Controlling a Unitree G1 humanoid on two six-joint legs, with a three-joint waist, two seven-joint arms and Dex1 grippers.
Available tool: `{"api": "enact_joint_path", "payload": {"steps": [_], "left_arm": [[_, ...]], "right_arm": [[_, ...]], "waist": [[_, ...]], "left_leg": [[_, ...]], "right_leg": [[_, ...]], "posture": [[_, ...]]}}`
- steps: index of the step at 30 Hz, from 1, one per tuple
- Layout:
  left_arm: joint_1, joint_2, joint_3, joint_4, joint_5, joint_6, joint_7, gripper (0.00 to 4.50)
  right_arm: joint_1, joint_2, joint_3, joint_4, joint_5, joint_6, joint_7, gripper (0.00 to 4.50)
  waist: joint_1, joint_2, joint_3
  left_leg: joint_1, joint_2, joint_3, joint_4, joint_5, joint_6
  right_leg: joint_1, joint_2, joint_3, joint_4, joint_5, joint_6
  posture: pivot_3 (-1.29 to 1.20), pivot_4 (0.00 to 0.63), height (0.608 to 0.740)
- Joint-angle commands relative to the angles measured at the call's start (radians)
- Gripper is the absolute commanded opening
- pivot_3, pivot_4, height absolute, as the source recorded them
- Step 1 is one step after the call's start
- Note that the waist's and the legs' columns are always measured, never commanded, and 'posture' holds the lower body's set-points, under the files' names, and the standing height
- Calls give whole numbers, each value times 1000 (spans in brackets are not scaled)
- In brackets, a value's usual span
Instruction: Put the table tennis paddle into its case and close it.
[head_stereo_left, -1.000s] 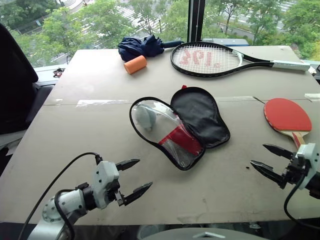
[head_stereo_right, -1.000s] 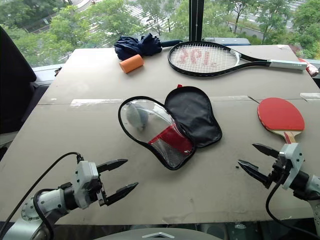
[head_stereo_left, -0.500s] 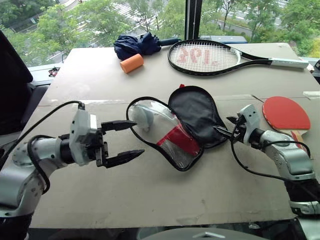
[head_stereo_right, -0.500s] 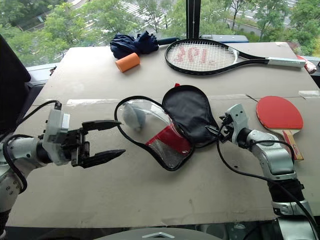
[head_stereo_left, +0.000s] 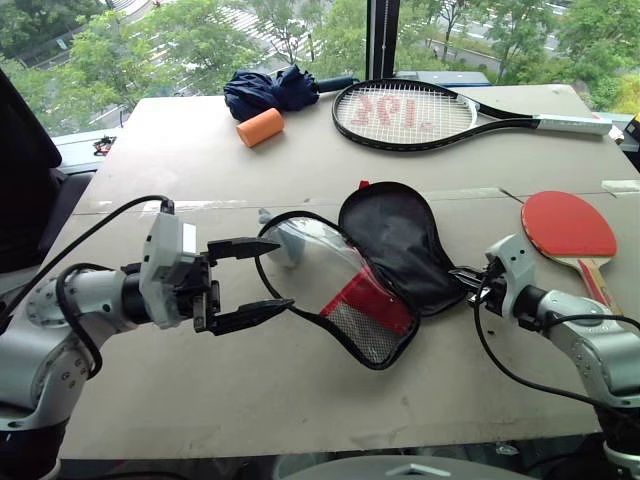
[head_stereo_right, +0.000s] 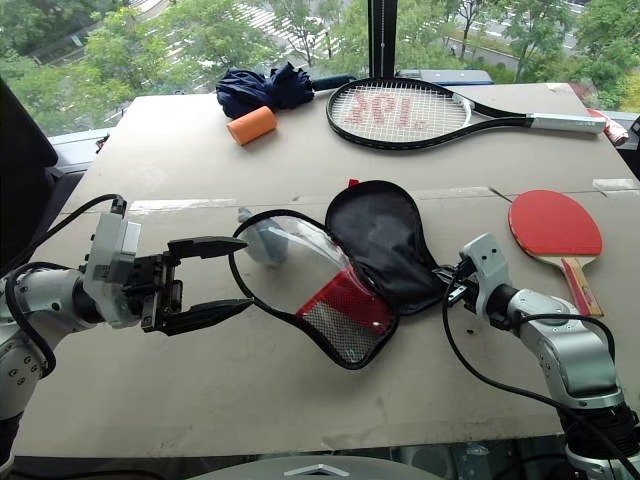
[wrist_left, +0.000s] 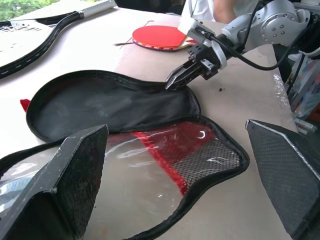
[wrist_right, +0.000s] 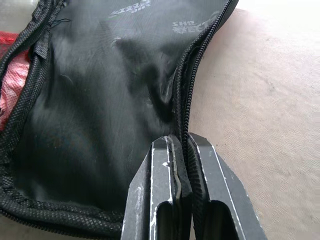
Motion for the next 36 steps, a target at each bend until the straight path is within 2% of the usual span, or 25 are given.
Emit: {"api": "enact_joint_path", "payload": {"steps": [1, 5, 13, 16, 17, 19, 22, 26, 29, 36], "left_arm": [[-24, 0, 4, -1, 3, -10, -6, 4500], [-41, -1, 4, 7, 3, -7, -9, 4500], [-112, -19, -24, 14, -3, 0, 1, 4500], [-168, -17, -58, 19, 22, -8, -1, 4500], [-181, -17, -63, 20, 21, -4, 0, 4500], [-196, -18, -69, 22, 18, -1, 0, 4500], [-198, -8, -69, 24, 16, 9, -5, 4500], [-182, 27, -46, 27, 40, 3, -36, 4500], [-180, 61, -1, 32, 27, 35, -29, 4500], [-161, 106, 77, 26, 23, 51, -36, 4500]], "right_arm": [[39, -22, -83, -119, 56, 61, -17, 104], [115, -22, -136, -202, 82, 109, -50, 104], [176, 16, -125, -250, 56, 84, -127, 104], [198, -7, -168, -248, 73, 59, -95, 845], [204, -6, -180, -247, 63, 35, -101, 1445], [217, 3, -213, -247, 66, 7, -107, 2196], [255, 7, -306, -235, 69, -76, -93, 3636], [261, -13, -448, -109, -9, -186, -146, 3636], [247, -68, -526, 51, -13, -208, -111, 3636], [196, -120, -527, 268, 36, -135, -47, 3636]], "waist": [[0, 0, 0], [0, 0, 0], [-1, 0, 0], [2, 0, 0], [1, 0, 0], [0, 0, 0], [0, 0, 0], [-1, 0, 0], [-1, -1, 0], [-4, 0, 0]], "left_leg": [[0, 0, 0, 0, 0, 0], [0, 0, 0, 0, 0, 0], [0, 0, 0, 0, 0, 0], [0, 0, 1, 0, 0, 0], [0, 0, 0, 0, 0, 0], [0, 0, 0, 0, 0, 0], [0, 0, 1, 0, 0, 0], [0, 0, 1, 1, 0, 0], [1, 0, 3, 1, 0, 0], [2, 1, 5, 0, 0, 0]], "right_leg": [[0, 0, 0, 0, 0, 0], [0, 0, 0, -1, 0, 0], [0, 0, 0, 0, 0, 0], [0, 0, 0, 0, 0, 0], [0, 0, 0, 0, 0, 0], [0, 0, 0, 0, 0, 0], [0, 0, 0, 0, 0, 0], [0, 1, 1, 0, 0, 0], [0, 1, 2, 1, 0, 0], [1, 2, 4, 2, 0, 0]], "posture": [[0, 150, 740], [0, 150, 740], [0, 150, 740], [0, 150, 740], [0, 150, 740], [0, 150, 740], [0, 150, 740], [0, 150, 740], [0, 150, 740], [0, 150, 740]]}}
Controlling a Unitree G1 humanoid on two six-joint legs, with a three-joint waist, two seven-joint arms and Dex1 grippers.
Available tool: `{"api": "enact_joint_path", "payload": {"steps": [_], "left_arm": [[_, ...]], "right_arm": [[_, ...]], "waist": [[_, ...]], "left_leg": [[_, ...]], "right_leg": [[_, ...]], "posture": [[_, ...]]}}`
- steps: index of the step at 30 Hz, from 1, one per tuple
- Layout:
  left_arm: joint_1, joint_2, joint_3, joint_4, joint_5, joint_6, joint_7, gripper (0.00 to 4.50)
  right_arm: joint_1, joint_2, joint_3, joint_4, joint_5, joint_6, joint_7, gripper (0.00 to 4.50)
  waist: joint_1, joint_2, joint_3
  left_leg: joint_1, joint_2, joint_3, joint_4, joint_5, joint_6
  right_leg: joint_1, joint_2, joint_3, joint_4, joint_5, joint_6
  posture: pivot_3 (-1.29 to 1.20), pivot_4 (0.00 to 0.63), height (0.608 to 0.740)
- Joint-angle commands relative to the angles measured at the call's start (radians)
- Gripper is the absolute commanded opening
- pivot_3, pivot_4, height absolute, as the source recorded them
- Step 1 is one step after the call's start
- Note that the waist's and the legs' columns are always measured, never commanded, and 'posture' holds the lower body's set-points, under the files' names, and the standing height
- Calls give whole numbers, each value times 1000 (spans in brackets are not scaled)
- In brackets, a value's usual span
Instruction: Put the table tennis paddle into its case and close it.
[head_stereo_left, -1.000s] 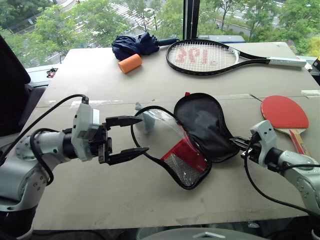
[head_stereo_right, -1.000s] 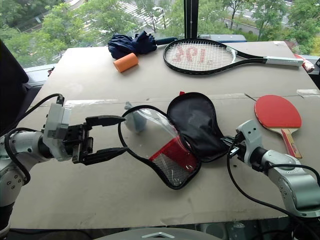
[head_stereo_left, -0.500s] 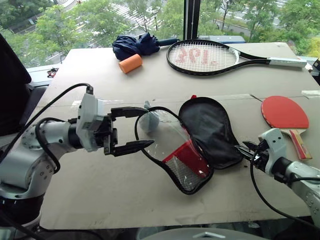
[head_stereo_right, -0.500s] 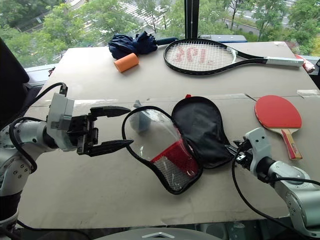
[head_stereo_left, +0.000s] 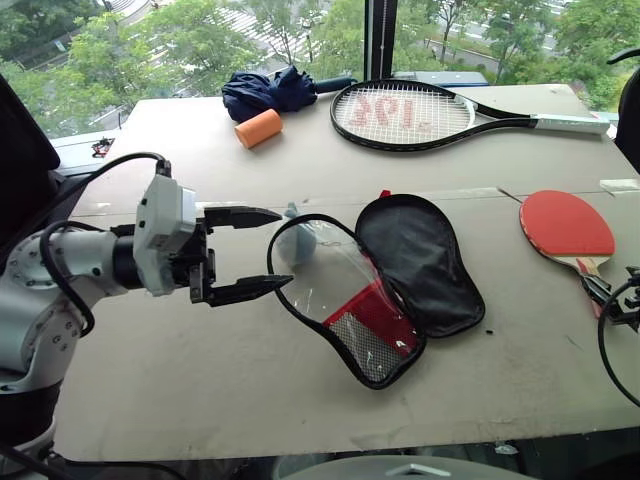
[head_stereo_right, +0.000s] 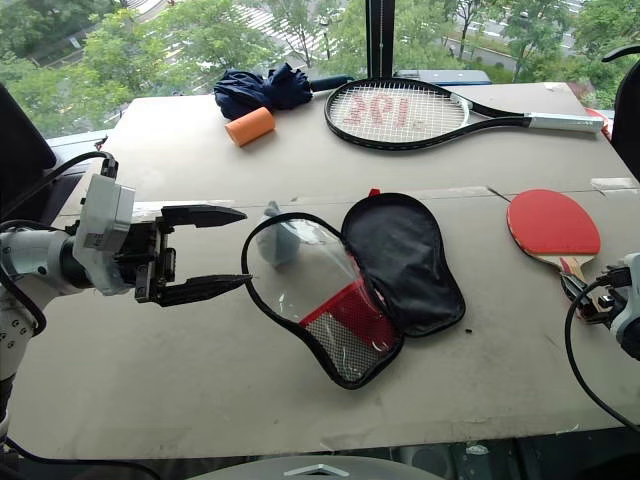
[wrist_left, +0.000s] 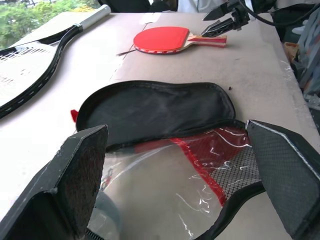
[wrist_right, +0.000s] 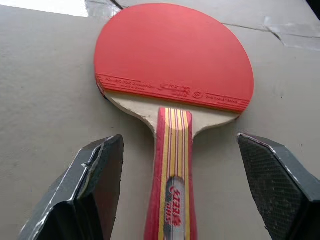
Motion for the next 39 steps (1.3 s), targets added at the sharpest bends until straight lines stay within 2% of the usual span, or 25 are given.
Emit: {"api": "enact_joint_path", "payload": {"steps": [1, 5, 6, 8, 11, 12, 15, 19, 22, 25, 28, 35, 39], "left_arm": [[-3, 20, 71, -13, -26, 10, 1, 4500], [16, 34, 100, -16, -15, 10, -20, 4500], [19, 33, 103, -14, -13, 9, -20, 4500], [26, 32, 108, -13, -10, 7, -22, 4500], [26, 27, 108, -14, -13, 11, -15, 4500], [28, 21, 108, -15, -19, 15, -10, 4500], [40, 8, 104, -10, -13, 5, -9, 4500], [45, 2, 100, 11, 2, -9, -14, 4500], [45, -4, 99, 18, -2, -11, -14, 4500], [51, -16, 97, 20, 2, -16, -8, 4500], [58, -22, 97, 22, 12, -23, -9, 4500], [72, -27, 96, 17, 28, -38, -9, 4500], [66, -26, 95, 20, 27, -38, -8, 4500]], "right_arm": [[-43, -21, -15, 70, 41, 38, 31, 3636], [-67, -47, 15, 117, 54, 87, 70, 3636], [-69, -51, 23, 126, 42, 74, 70, 3405], [-70, -57, 32, 130, 25, 52, 65, 2876], [-70, -57, 41, 103, 16, 24, 70, 1379], [-71, -52, 39, 83, 21, 13, 72, 1057], [-77, -32, 36, -9, 53, 11, 73, 1068], [-82, -3, 60, -271, 180, 136, 55, 1068], [-94, 7, 148, -478, 248, 220, 7, 1068], [-107, 9, 221, -575, 272, 295, -51, 1068], [-131, 16, 290, -622, 268, 345, -112, 1068], [-186, 184, 470, -660, 201, 496, -381, 1068], [-179, 212, 522, -649, 174, 489, -397, 1068]], "waist": [[0, 0, 0], [1, 0, 0], [1, 0, 0], [2, 0, 0], [2, 0, 0], [2, 0, 0], [0, 1, 0], [-4, 2, 1], [-3, 2, 1], [1, 1, 1], [7, 0, 1], [1, -2, 0], [0, -2, 0]], "left_leg": [[0, 0, 0, 0, 0, 0], [0, 0, 1, 0, 0, 0], [0, 0, 1, 0, 0, 0], [0, 0, 1, 0, 0, 0], [0, 0, 1, 0, 0, 0], [0, 0, 1, 0, 0, 0], [0, 0, 1, 0, 0, 0], [0, 3, 4, 0, 0, 0], [0, 4, 4, 0, 0, 0], [0, 4, 3, 0, 0, 0], [-1, 4, 3, 1, 0, 0], [-1, 4, 2, 0, 0, 0], [-1, 4, 3, 0, 0, 0]], "right_leg": [[0, 0, 0, 0, 0, 0], [0, 0, 1, 0, 0, 0], [0, 0, 1, 0, 0, 0], [0, 0, 1, 0, 0, 0], [0, 0, 1, 0, 0, 0], [0, 0, 1, 0, 0, 0], [0, 0, 1, 0, 0, 0], [-2, 2, 4, 2, 0, 0], [-2, 3, 4, 2, 0, 0], [-2, 3, 4, 1, 0, 0], [-2, 2, 3, -1, 0, 0], [-3, 3, 2, 0, 0, 0], [-3, 3, 3, 0, 0, 0]], "posture": [[0, 150, 740], [0, 150, 740], [0, 150, 740], [0, 150, 740], [0, 150, 740], [0, 150, 740], [0, 150, 740], [0, 150, 740], [0, 150, 740], [0, 150, 740], [0, 150, 740], [0, 150, 740], [0, 150, 740]]}}
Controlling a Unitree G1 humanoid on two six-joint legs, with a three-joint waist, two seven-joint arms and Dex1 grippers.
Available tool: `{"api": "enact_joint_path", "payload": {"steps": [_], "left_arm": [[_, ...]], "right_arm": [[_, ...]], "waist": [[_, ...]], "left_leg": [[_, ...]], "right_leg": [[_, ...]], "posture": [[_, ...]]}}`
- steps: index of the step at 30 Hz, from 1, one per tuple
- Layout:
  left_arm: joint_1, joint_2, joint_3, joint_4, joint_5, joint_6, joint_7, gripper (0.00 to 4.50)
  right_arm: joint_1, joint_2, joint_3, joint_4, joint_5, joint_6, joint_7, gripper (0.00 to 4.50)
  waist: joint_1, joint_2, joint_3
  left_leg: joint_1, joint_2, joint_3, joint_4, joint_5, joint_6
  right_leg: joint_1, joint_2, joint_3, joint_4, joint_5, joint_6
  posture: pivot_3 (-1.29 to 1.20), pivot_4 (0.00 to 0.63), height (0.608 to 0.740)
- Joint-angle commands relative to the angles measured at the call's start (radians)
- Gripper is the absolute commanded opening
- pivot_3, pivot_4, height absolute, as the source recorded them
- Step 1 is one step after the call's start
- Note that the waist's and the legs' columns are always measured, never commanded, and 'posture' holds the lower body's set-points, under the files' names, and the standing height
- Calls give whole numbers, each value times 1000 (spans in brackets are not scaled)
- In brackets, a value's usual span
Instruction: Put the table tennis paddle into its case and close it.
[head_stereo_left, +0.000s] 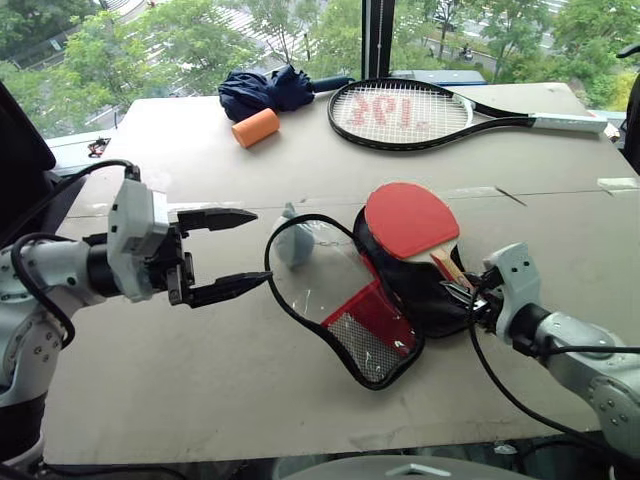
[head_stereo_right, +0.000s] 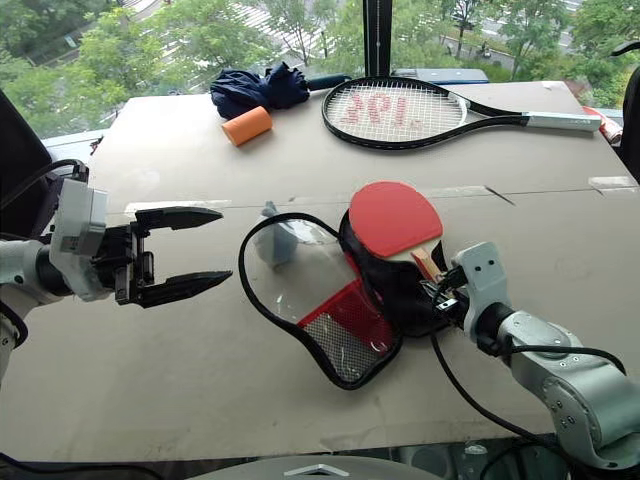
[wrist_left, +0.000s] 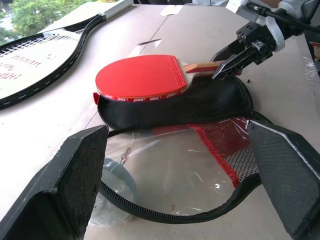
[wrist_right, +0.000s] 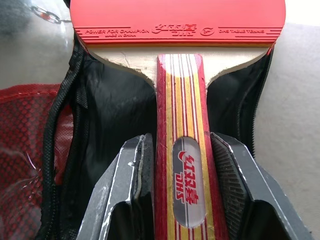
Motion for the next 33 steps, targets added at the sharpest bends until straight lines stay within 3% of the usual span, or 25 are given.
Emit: {"api": "enact_joint_path", "payload": {"steps": [1, 14, 22, 27, 33], "left_arm": [[-8, 6, 20, -10, -1, -16, 0, 4500], [-34, 18, 12, 2, 5, -12, -10, 4500], [-29, 17, 10, -4, -4, -1, -21, 4500], [30, 13, 32, -15, -4, 2, -46, 4500], [246, -63, 32, 18, 107, -142, -96, 4500]], "right_arm": [[-11, 13, 15, -40, -23, -17, -20, 1068], [6, 70, 100, -16, -103, -15, -57, 1068], [17, 56, -3, -51, -45, -75, 49, 4469], [73, -15, -130, -43, 10, -170, 194, 4469], [200, -96, -311, 124, 41, -544, 579, 4469]], "waist": [[0, 0, 0], [-1, 0, 0], [-1, 0, 0], [-1, 0, 0], [-2, 0, -1]], "left_leg": [[0, 0, 0, 0, 0, 0], [1, 0, 0, 0, 0, 0], [1, 0, 0, 0, 0, 0], [1, 0, 0, 0, 0, 0], [3, 1, 3, -1, 0, 1]], "right_leg": [[0, 0, 0, 0, 0, 0], [0, 0, 0, 1, 0, 0], [0, 0, 0, 1, 0, 0], [0, 0, 1, 1, 0, 0], [2, 1, 2, 0, 0, 0]], "posture": [[0, 150, 740], [0, 150, 740], [0, 150, 740], [0, 150, 740], [0, 150, 740]]}}
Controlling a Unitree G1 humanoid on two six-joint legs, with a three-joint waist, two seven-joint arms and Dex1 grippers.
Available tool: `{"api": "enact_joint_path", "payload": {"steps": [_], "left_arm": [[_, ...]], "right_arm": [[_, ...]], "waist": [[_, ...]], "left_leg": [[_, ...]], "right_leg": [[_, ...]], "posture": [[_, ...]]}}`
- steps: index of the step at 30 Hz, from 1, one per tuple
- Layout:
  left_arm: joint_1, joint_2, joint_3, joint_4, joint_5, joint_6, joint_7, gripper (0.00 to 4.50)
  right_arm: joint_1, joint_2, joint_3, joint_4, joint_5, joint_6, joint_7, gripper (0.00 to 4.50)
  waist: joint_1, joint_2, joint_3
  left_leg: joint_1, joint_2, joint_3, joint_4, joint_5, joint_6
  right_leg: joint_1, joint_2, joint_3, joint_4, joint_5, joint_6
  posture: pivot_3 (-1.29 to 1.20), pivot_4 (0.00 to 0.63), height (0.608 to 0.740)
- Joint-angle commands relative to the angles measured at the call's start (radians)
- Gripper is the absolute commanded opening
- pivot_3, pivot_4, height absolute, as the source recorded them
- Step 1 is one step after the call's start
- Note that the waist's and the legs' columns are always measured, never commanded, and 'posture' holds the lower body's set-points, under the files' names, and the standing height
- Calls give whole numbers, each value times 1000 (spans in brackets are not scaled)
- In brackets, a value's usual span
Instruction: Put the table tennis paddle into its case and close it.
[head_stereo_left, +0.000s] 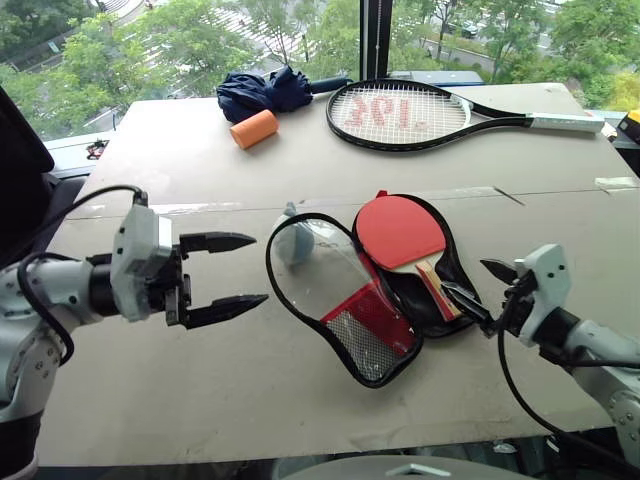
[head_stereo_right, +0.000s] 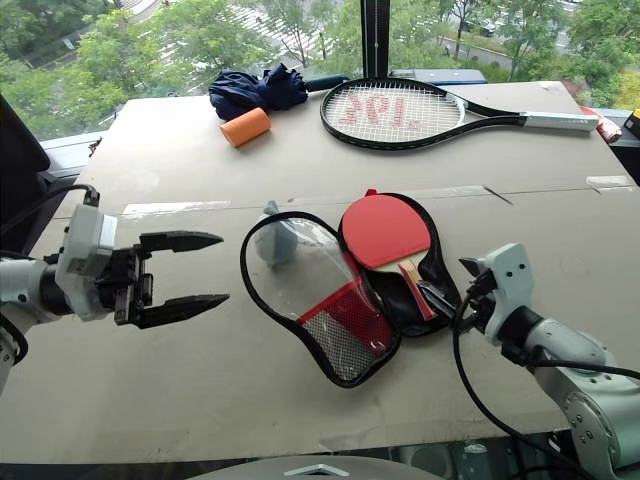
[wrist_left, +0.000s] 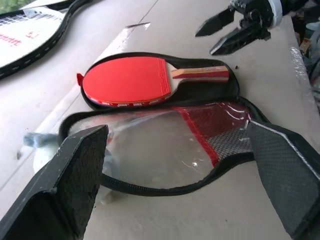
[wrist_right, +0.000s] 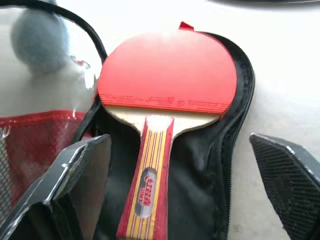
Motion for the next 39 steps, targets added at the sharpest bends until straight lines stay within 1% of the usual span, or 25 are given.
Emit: {"api": "enact_joint_path", "payload": {"steps": [1, 3, 5, 6, 7, 8, 9, 10, 13, 15, 19, 21, 22, 24, 25, 28, 29, 32, 35, 39], "left_arm": [[53, -35, 6, 25, 82, -101, 8, 4500], [71, -67, -13, 52, 123, -132, 40, 4500], [83, -91, -29, 69, 151, -164, 50, 4500], [90, -124, -67, 81, 205, -191, 98, 4500], [90, -156, -103, 96, 252, -226, 136, 4500], [83, -187, -143, 117, 330, -286, 188, 4500], [72, -207, -181, 139, 406, -327, 243, 4500], [58, -211, -213, 153, 434, -314, 262, 4500], [2, -228, -289, 175, 439, -295, 255, 4500], [-24, -221, -322, 201, 452, -302, 245, 4500], [-133, -199, -433, 360, 546, -416, 189, 4500], [-212, -230, -492, 415, 562, -452, 167, 4500], [-246, -246, -517, 426, 561, -449, 156, 4500], [-349, -321, -554, 439, 529, -424, 156, 4500], [-381, -347, -561, 442, 515, -414, 158, 4500], [-534, -514, -518, 431, 412, -320, 273, 4500], [-579, -564, -503, 440, 400, -305, 321, 4500], [-661, -655, -479, 461, 387, -267, 431, 4500], [-690, -691, -480, 459, 386, -239, 476, 4500], [-648, -658, -503, 442, 396, -238, 437, 4500]], "right_arm": [[38, -21, -106, 80, 37, -224, 224, 4469], [60, -35, -150, 147, 41, -322, 328, 4469], [72, -58, -164, 193, 62, -361, 412, 4469], [75, -75, -199, 255, 93, -412, 517, 4469], [77, -90, -226, 303, 119, -448, 599, 4469], [79, -108, -243, 343, 134, -473, 663, 4469], [80, -128, -250, 377, 129, -500, 709, 4469], [81, -147, -248, 400, 119, -518, 740, 4469], [61, -188, -271, 441, 150, -541, 808, 4469], [56, -212, -285, 441, 179, -519, 823, 4469], [66, -216, -291, 397, 191, -498, 783, 4469], [77, -206, -288, 367, 201, -490, 761, 4469], [81, -203, -288, 356, 205, -486, 751, 4469], [97, -198, -300, 334, 214, -479, 733, 4469], [103, -197, -305, 328, 217, -477, 728, 4469], [123, -191, -337, 319, 229, -481, 706, 4469], [125, -187, -348, 317, 239, -478, 694, 4469], [130, -183, -362, 313, 256, -471, 671, 4469], [136, -181, -362, 307, 256, -475, 665, 4469], [137, -171, -355, 303, 257, -480, 656, 4469]], "waist": [[3, -1, 0], [7, -1, 0], [9, -1, 0], [9, -1, 0], [9, -1, -1], [10, -1, -1], [10, -1, -1], [11, -1, -1], [10, -2, -1], [11, -2, -1], [11, -1, -1], [14, -1, -2], [25, 1, -2], [38, 1, -2], [40, 0, -2], [44, -1, -2], [43, -2, -1], [31, -3, -2], [20, -2, -2], [16, -3, -2]], "left_leg": [[0, 1, 0, 0, 0, 0], [0, 1, 0, 1, 0, 0], [1, 1, 0, 1, -1, 1], [1, 1, 0, 1, -1, 1], [1, 1, 0, 1, -1, 1], [1, 1, 0, 1, 0, 1], [2, 1, 0, 1, 0, 1], [2, 1, 0, 1, 0, 1], [2, 1, -1, 1, -1, 1], [2, 1, -1, 1, -1, 1], [2, 1, -1, 1, 0, 1], [2, 1, -1, 1, 0, 0], [2, 1, -1, 1, 0, 0], [2, 0, -1, 3, 0, 1], [1, 0, -1, 4, 0, 1], [-7, 0, -6, 16, -2, 3], [-13, -1, -7, 21, -2, 3], [-14, -2, -6, 23, -2, 3], [-11, -1, -3, 22, -2, 3], [-9, -1, -2, 22, -2, 3]], "right_leg": [[0, 1, 0, 0, 0, 0], [1, 1, -1, 1, 0, 0], [2, 0, -1, 1, 1, -1], [2, 0, -1, 1, 1, -1], [2, 0, -1, 1, 1, -1], [2, 0, -1, 0, 1, -1], [3, 0, -1, -1, 1, 0], [4, 0, -1, -1, 2, 0], [4, 1, -2, -1, 2, 0], [4, 1, -2, 0, 2, 0], [4, 1, -2, 0, 2, 0], [4, 1, -2, -1, 2, 0], [4, 0, -2, -1, 2, 0], [4, 0, -2, -1, 3, 1], [4, -1, -2, -1, 3, 2], [3, 0, -8, 0, 3, 2], [-1, 1, -9, 2, 4, 4], [-1, 0, -8, 5, 5, 4], [-1, 1, -4, 7, 4, 4], [-1, 1, -3, 9, 4, 4]], "posture": [[0, 150, 740], [0, 150, 740], [0, 150, 740], [0, 150, 740], [0, 150, 740], [0, 150, 740], [0, 150, 740], [0, 150, 740], [0, 150, 740], [0, 150, 740], [0, 150, 740], [0, 150, 740], [0, 150, 740], [0, 150, 740], [0, 150, 740], [0, 150, 740], [0, 150, 740], [0, 150, 740], [0, 150, 740], [0, 150, 740]]}}
